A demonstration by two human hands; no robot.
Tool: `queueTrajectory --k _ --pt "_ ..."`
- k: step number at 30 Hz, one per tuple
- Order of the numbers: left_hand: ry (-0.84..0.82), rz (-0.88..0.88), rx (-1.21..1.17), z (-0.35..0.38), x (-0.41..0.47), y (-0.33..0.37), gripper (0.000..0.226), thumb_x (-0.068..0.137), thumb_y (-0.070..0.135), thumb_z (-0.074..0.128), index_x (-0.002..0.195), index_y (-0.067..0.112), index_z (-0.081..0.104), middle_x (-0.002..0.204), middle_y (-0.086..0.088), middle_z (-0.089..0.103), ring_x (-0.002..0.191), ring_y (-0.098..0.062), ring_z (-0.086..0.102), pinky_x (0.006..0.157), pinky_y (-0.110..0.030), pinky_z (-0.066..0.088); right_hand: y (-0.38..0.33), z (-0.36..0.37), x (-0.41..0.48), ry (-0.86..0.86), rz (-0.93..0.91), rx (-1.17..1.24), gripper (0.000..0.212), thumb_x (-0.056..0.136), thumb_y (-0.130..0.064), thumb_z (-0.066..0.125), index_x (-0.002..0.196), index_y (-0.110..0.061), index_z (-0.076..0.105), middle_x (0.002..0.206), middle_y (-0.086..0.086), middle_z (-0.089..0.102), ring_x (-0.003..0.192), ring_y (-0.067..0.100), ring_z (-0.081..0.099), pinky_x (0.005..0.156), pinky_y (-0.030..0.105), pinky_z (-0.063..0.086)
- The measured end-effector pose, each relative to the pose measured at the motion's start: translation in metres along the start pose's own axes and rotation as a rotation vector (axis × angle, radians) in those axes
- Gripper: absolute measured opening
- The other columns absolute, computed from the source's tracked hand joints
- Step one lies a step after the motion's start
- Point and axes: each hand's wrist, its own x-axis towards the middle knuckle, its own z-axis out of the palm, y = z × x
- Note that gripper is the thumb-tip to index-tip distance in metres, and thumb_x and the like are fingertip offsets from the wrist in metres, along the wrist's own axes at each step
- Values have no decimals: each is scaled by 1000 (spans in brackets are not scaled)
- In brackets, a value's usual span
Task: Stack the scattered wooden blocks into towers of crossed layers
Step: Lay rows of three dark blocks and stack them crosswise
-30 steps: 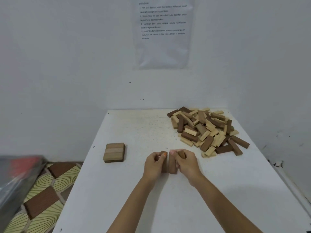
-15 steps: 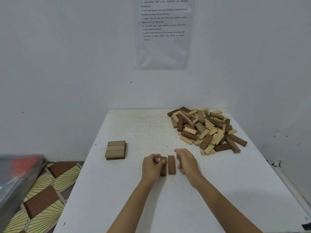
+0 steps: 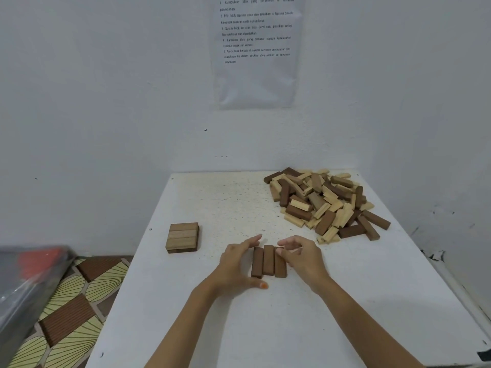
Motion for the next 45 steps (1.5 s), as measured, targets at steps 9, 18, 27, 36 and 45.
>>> queueTrajectory --k 9,18,27,36,45 --pt "40 52 -14 -3 6 -8 104 58 45 89 141 56 27 129 37 48 123 5 27 107 -29 27 17 -33 -2 -468 -209 -339 101 62 -47 86 143 -53 26 128 -35 47 124 -5 32 102 20 28" --pt "74 75 11 -1 8 -8 99 59 48 89 140 53 32 121 39 52 118 8 30 108 -32 30 17 -28 -4 -375 -271 -326 96 66 -40 83 139 -60 24 122 -37 51 122 1 33 109 34 28" --pt "94 88 11 2 6 -9 102 60 49 88 141 56 26 125 39 51 117 13 29 109 -36 27 18 -26 -6 -373 -283 -342 98 68 -41 83 140 -61 20 126 -40 49 121 -1 30 96 17 22" --pt "86 73 25 1 7 -7 99 58 47 89 136 59 28 116 45 46 112 15 28 108 -36 30 19 -24 -5 -351 -271 -347 93 65 -44 84 135 -63 26 121 -40 50 116 -12 25 105 32 24" --pt "95 107 37 2 6 -7 100 63 49 85 143 53 25 124 37 50 115 13 27 106 -28 24 22 -21 -8 -318 -308 -341 102 57 -66 80 141 -59 23 125 -42 49 114 -13 26 104 31 24"
